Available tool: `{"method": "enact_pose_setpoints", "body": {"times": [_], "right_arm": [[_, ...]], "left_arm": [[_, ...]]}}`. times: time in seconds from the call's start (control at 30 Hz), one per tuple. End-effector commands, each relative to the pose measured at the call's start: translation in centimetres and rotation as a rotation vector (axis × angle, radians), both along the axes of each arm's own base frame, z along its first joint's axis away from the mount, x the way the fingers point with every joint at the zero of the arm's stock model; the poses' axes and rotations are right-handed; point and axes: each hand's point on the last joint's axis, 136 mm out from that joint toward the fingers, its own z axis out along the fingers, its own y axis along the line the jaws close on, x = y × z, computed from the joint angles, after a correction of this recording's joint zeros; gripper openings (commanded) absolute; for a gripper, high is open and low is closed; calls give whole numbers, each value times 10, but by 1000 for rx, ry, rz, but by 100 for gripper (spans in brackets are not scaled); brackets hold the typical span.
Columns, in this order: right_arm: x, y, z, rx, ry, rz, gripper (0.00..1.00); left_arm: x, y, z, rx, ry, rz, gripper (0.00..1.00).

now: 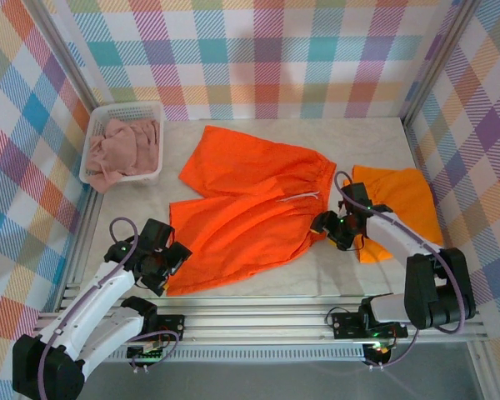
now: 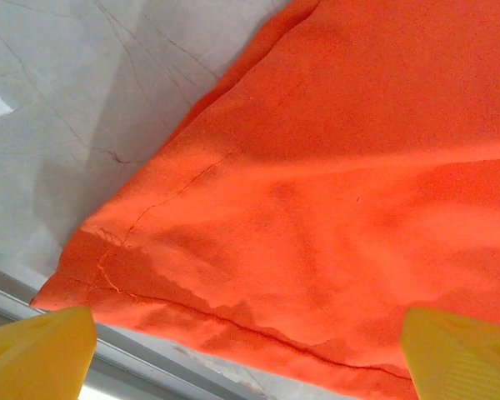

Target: Fold and stack the shorts

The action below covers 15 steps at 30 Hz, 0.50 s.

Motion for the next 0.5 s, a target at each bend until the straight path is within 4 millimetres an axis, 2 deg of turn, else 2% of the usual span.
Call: {"method": "enact_pose_setpoints", "body": {"times": [0.0, 0.27, 0.37, 0.47], "right_arm": [[0, 0, -10, -12, 21, -22, 63], [9, -4, -28, -50, 40, -37, 50], [19, -2, -29, -53, 29, -36, 44], [31, -1, -28, -60, 9, -39, 34]], "left_arm": [[0, 2, -5, 15, 2, -9, 94], [4, 1, -6, 14, -14, -11, 94], [6, 0, -7, 11, -17, -13, 94], [10, -1, -7, 10, -25, -19, 94]]}}
